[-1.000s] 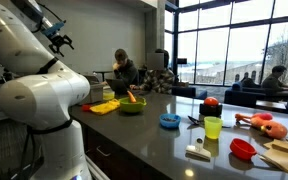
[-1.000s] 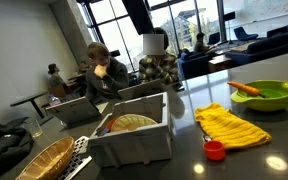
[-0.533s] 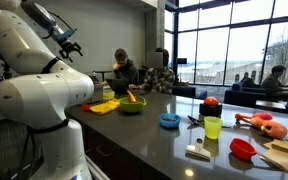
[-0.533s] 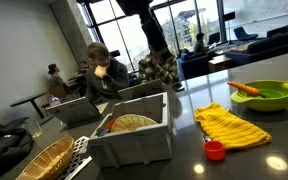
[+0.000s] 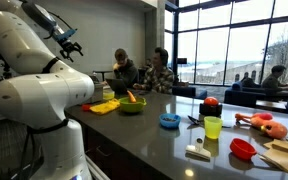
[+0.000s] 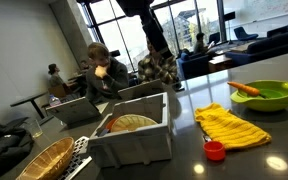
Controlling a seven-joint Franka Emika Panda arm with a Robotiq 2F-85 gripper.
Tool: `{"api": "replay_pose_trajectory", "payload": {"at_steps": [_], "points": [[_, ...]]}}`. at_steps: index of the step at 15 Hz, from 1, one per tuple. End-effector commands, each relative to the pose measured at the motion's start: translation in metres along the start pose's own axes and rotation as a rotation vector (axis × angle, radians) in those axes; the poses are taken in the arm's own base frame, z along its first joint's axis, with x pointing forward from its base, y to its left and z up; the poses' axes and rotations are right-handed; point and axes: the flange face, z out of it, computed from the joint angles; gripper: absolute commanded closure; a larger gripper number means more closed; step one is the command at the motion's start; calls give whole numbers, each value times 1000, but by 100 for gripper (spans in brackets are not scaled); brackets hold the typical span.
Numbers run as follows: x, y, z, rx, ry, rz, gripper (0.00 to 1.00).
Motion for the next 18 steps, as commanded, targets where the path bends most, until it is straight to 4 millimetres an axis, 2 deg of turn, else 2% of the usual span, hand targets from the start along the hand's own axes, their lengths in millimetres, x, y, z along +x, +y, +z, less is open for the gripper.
{"api": "replay_pose_trajectory", "payload": {"at_steps": [1, 8, 10, 12, 14, 18], "points": [[-5, 15, 28, 32, -81, 37, 0], [-39, 81, 140, 173, -357, 161, 0], [-47, 92, 169, 235, -426, 179, 0], [-51, 93, 189, 303, -468, 169, 0], [-46, 85, 200, 359, -491, 140, 0], [-29, 66, 206, 435, -459, 51, 0]]}}
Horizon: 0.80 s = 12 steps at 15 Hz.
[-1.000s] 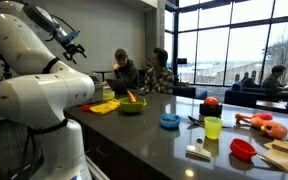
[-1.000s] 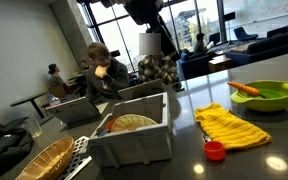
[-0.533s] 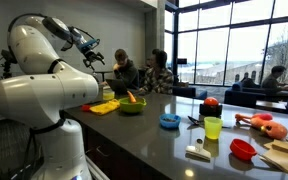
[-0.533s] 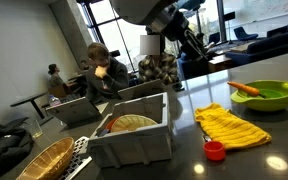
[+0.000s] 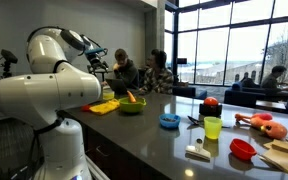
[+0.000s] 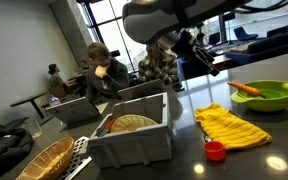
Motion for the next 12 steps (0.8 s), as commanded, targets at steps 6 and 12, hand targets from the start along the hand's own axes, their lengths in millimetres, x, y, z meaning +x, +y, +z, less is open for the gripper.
{"api": "replay_pose_trajectory", "payload": {"at_steps": [6, 12], "points": [[35, -35, -8, 143, 182, -285, 0], [56, -26, 18, 295, 242, -373, 0]]}}
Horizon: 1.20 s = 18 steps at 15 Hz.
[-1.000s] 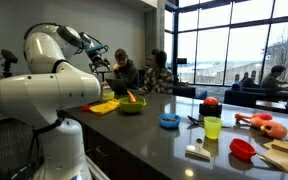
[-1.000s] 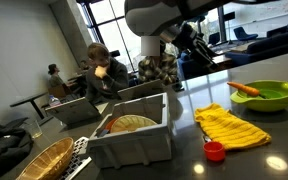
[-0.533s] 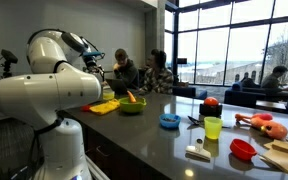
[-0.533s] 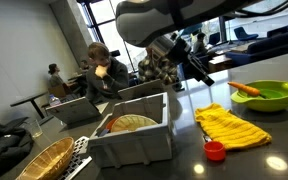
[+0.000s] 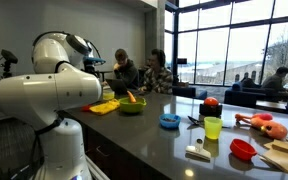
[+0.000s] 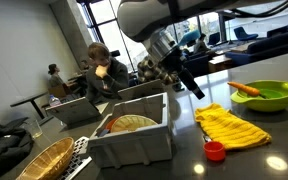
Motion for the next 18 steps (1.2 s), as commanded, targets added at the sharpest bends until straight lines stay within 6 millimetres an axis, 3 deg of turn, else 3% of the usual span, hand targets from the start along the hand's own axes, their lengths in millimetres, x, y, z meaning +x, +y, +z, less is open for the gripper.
{"api": "replay_pose_trajectory", "payload": {"at_steps": [1, 8, 18], "points": [[4, 21, 19, 81, 26, -34, 0], [15, 54, 77, 206, -14, -4, 0], [18, 75, 124, 275, -95, 32, 0]]}}
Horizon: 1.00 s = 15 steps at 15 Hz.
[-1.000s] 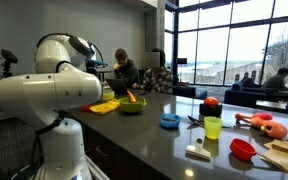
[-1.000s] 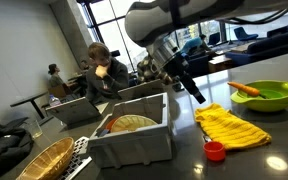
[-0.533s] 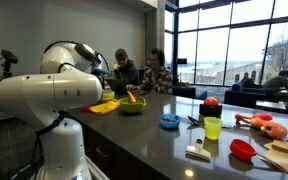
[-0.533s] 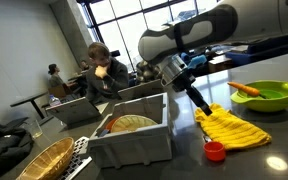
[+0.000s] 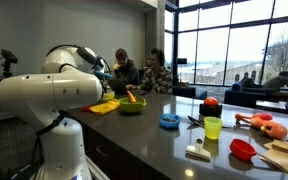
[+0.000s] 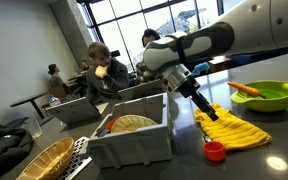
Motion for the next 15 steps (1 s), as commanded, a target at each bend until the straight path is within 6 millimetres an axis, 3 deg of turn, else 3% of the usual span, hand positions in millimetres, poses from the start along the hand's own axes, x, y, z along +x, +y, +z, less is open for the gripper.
{"api": "replay_pose_trajectory", "payload": {"at_steps": [1, 5, 11, 15], "points": [[0, 11, 11, 28, -29, 18, 0], [2, 23, 23, 73, -20, 35, 0], [4, 38, 13, 328, 240, -60, 0], [1, 50, 0, 384, 343, 18, 0]]}}
